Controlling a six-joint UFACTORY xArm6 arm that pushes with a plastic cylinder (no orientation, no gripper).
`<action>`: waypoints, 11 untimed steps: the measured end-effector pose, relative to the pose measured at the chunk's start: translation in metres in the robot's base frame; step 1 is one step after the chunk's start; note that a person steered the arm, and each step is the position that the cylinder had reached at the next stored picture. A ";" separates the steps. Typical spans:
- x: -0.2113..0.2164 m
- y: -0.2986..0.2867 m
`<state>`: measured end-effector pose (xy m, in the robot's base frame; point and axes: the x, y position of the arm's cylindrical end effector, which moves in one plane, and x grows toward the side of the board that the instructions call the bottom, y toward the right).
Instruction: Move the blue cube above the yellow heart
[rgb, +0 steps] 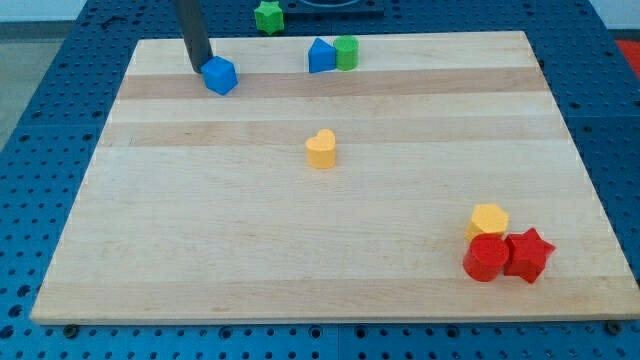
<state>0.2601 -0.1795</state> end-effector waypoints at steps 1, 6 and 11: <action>-0.003 0.021; 0.063 0.060; 0.112 0.125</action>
<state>0.3725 -0.0548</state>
